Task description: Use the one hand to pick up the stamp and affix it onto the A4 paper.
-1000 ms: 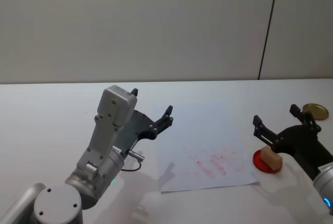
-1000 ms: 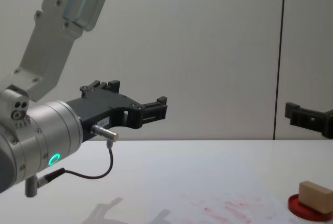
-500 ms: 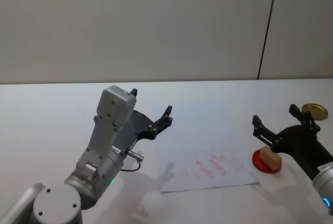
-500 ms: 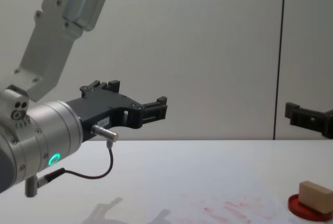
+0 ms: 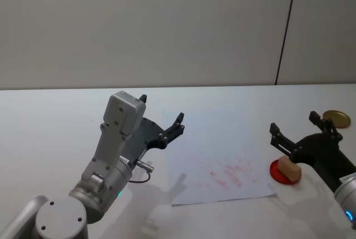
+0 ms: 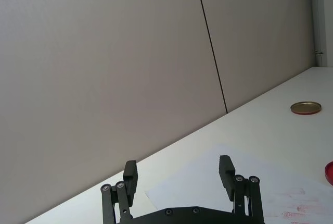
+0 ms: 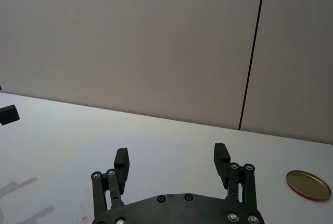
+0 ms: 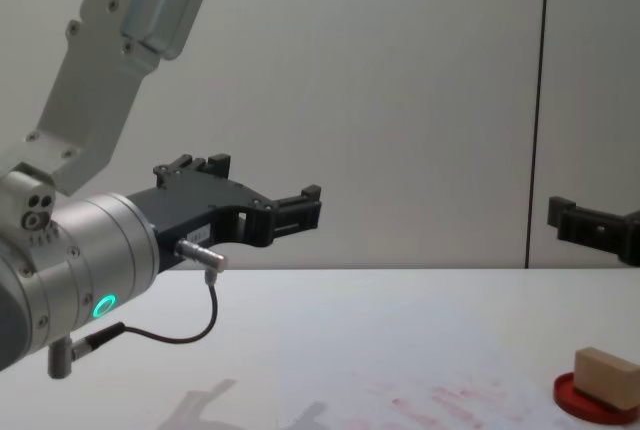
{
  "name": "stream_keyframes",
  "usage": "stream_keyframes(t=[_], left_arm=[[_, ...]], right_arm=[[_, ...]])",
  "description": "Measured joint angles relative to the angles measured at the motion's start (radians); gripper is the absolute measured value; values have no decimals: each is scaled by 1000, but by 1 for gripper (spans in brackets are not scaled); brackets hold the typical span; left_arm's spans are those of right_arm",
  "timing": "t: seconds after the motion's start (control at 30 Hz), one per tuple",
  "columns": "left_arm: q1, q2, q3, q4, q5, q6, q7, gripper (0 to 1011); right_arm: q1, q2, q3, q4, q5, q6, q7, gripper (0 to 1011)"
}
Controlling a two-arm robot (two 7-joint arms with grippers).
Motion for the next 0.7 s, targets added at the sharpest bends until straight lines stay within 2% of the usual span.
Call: stream_keyframes(t=[0.7], left_arm=[[0, 0, 0, 0, 0, 0, 0, 993]], right_arm=[[0, 0, 0, 0, 0, 0, 0, 1001]])
